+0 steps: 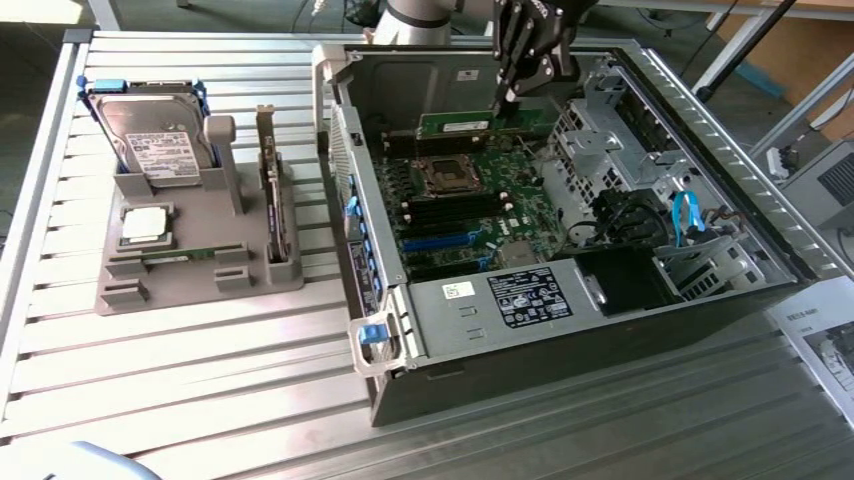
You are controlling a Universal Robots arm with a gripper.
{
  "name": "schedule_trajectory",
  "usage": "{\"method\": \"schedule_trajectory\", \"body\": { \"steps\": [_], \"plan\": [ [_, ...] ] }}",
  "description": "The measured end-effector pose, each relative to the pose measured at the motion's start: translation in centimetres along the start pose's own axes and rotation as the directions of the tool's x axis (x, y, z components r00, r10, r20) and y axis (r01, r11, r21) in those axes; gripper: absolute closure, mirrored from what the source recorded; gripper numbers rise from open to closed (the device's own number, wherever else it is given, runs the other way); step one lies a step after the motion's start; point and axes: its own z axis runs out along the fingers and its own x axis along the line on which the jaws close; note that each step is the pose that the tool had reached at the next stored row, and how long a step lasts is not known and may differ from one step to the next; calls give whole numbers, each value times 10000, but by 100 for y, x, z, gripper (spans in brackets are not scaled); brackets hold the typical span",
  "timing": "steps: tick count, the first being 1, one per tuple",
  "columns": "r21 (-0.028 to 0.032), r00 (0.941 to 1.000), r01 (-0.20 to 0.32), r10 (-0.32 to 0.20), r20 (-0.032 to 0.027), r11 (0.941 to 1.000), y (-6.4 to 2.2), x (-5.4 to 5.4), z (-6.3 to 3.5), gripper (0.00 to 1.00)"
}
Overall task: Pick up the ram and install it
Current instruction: 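Pick up the ram and move it above insertion slot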
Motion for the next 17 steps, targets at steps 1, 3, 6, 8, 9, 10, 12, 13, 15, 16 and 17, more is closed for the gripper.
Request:
{"method": "schedule_trajectory", "body": {
  "steps": [1,3,6,8,9,10,12,13,15,16,17],
  "plan": [
    [0,10000,1,-1,0,10000,0,0,0,88],
    [0,10000,0,0,1,10000,0,0,0,88],
    [0,10000,-2,2,0,10000,-37,0,0,88],
    [0,10000,1,-1,-1,10000,-91,1,-1,88],
    [0,10000,0,0,0,10000,-123,1,-1,88],
    [0,10000,0,0,0,10000,-150,2,-1,88],
    [-1,10000,0,0,-1,10000,-173,2,-2,88],
    [0,10000,0,0,0,10000,-173,2,-2,88],
    [1,10000,-1,1,4,10000,-174,1,3,88],
    [1,10000,0,0,10,10000,-174,1,12,88],
    [1,10000,1,-1,14,10000,-175,1,20,88]
  ]
}}
